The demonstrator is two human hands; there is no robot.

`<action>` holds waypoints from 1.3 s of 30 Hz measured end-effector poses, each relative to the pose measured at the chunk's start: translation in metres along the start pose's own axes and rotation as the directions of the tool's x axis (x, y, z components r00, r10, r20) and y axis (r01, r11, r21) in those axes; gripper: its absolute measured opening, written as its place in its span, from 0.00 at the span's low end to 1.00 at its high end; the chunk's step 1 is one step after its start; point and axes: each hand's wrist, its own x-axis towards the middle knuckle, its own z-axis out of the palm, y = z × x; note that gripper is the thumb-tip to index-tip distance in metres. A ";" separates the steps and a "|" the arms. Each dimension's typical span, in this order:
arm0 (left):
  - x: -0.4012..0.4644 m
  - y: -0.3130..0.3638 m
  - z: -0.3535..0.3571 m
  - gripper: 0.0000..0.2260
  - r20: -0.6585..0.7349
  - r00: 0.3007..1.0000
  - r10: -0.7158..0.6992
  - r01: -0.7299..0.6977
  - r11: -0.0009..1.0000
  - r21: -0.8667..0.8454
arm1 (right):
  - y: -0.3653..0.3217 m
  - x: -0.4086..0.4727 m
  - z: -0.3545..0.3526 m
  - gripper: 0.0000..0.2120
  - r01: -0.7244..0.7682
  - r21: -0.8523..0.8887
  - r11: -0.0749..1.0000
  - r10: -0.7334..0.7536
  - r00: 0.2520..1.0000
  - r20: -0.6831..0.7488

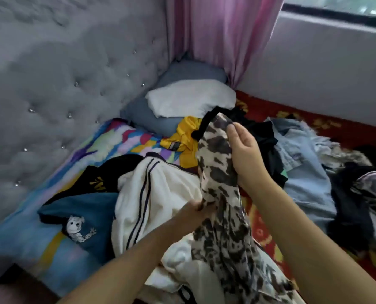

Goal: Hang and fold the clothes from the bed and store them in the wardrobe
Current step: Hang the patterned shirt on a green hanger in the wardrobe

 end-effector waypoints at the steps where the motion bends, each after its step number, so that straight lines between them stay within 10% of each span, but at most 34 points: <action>1: -0.016 0.014 -0.012 0.09 -0.042 0.999 0.024 -0.025 0.999 -0.022 | -0.020 0.002 0.001 0.15 0.030 0.017 0.999 -0.029 0.999 -0.014; 10: -0.203 0.083 -0.129 0.12 -0.385 0.871 0.305 -0.118 0.891 0.439 | -0.192 -0.047 0.030 0.12 0.148 0.256 0.955 -0.109 0.981 -0.162; 21: -0.437 0.079 -0.172 0.13 -0.696 0.552 0.459 0.186 0.745 0.640 | -0.287 -0.189 0.097 0.12 0.249 0.340 0.907 -0.219 0.968 -0.125; 26: -0.505 0.099 -0.144 0.09 -0.809 0.476 0.344 -0.093 0.935 0.343 | -0.284 -0.225 0.094 0.11 0.188 0.461 0.867 -0.127 0.979 -0.161; 30: -0.544 0.117 -0.110 0.08 -0.745 0.657 0.119 -0.452 0.852 -0.262 | -0.264 -0.258 0.111 0.13 0.027 0.315 0.949 -0.094 0.975 0.201; 34: -0.570 0.125 -0.091 0.16 -0.715 0.691 0.112 -0.506 0.781 -0.367 | -0.227 -0.317 0.140 0.33 0.116 -0.309 0.944 0.153 0.677 0.720; 37: -0.586 0.122 -0.081 0.20 -0.684 0.720 0.118 -0.529 0.731 -0.431 | -0.205 -0.365 0.159 0.31 0.173 -0.206 0.963 0.167 0.216 0.962; 39: -0.596 0.123 -0.070 0.20 -0.706 0.698 0.116 -0.565 0.696 -0.444 | -0.202 -0.390 0.167 0.30 -0.062 -0.137 0.989 0.143 0.120 0.982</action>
